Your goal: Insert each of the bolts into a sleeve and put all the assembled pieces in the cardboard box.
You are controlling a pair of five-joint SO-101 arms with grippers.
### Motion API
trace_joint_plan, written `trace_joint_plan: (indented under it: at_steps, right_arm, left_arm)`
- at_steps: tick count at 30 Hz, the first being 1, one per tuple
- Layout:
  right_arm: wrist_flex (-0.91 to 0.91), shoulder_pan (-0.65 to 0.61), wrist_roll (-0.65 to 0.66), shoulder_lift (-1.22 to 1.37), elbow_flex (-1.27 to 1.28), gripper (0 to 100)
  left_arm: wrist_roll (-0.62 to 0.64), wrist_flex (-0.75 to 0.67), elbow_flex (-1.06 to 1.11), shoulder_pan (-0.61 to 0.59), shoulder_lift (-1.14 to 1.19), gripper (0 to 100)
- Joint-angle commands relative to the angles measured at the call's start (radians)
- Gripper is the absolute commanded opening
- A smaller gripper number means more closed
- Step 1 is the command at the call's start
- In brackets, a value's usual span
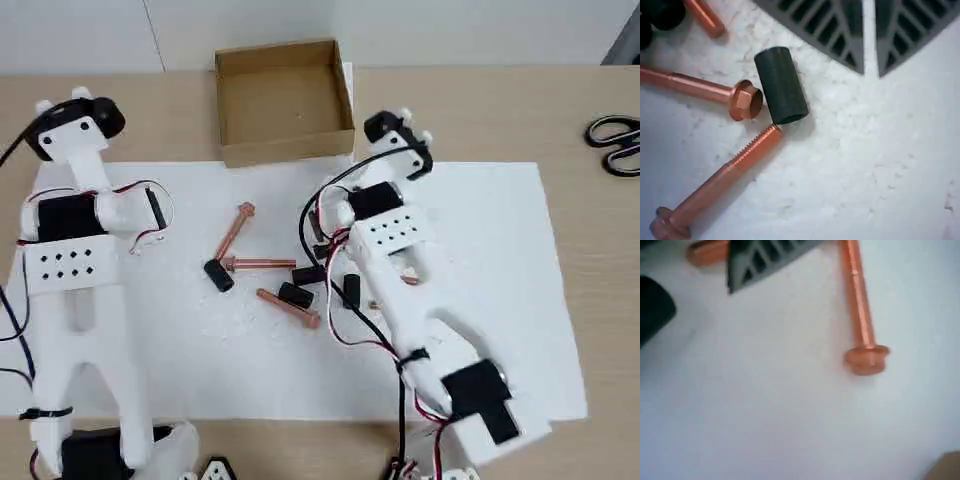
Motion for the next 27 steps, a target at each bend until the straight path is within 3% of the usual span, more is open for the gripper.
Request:
trace_joint_plan:
  at_steps: [1,17,27]
  right_arm:
    - [-0.008,0.008,-0.011,0.021,-0.006,16.4]
    - [-0.018,0.004,-0.012,0.125,-0.012,16.5]
    - [-0.139,0.004,-0.006,0.143,-0.006,16.5]
  left_arm:
    - [0.003,-0.015,-0.005,-0.002,-0.032,1]
    - [0.003,-0.018,-0.005,0.0,-0.032,1]
    - [0.003,-0.02,-0.005,0.0,-0.032,1]
